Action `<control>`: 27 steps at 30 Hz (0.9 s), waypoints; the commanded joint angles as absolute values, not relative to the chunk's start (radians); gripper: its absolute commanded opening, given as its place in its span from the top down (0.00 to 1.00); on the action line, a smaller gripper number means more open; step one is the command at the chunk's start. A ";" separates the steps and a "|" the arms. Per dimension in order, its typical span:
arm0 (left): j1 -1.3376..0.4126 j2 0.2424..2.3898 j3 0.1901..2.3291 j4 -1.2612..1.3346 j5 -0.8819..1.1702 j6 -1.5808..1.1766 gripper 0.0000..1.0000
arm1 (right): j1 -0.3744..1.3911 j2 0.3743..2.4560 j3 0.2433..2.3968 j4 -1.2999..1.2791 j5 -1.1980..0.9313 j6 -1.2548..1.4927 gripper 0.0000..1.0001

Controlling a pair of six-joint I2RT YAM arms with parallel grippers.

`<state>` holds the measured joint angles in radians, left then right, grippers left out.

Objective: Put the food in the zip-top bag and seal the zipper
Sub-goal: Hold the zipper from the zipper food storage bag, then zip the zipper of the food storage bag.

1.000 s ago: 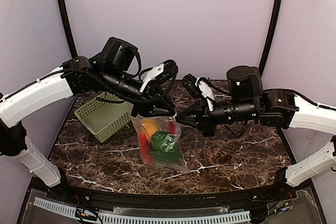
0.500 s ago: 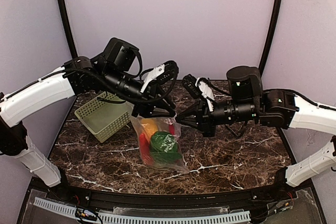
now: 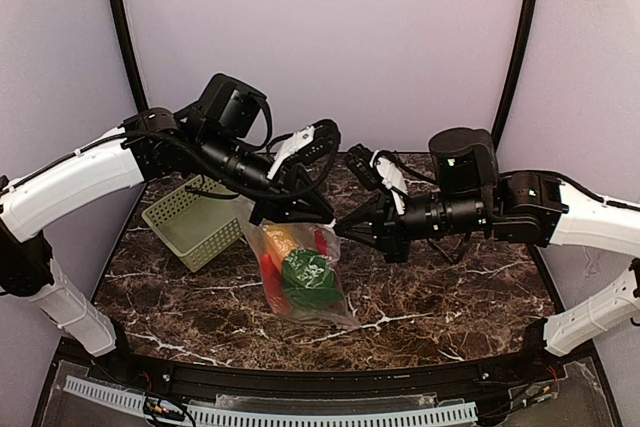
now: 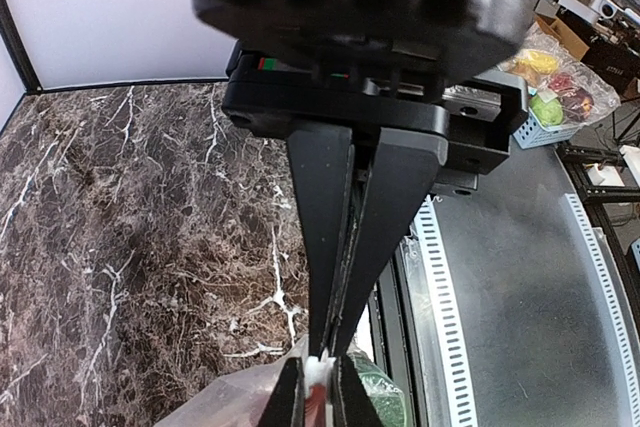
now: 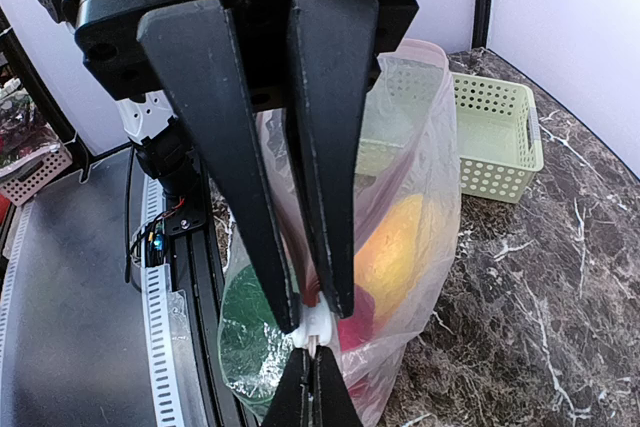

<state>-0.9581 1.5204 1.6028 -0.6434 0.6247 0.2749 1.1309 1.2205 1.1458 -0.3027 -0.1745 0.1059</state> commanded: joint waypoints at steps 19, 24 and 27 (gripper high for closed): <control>-0.963 1.455 1.608 -0.772 0.481 0.331 0.99 | 1.105 1.168 1.131 -0.256 -0.011 0.138 1.00; -0.961 1.436 1.610 -0.787 0.440 0.343 0.99 | 1.098 1.149 1.119 -0.266 -0.004 0.138 1.00; -0.954 1.430 1.613 -0.791 0.429 0.347 0.99 | 1.096 1.138 1.114 -0.277 0.026 0.140 1.00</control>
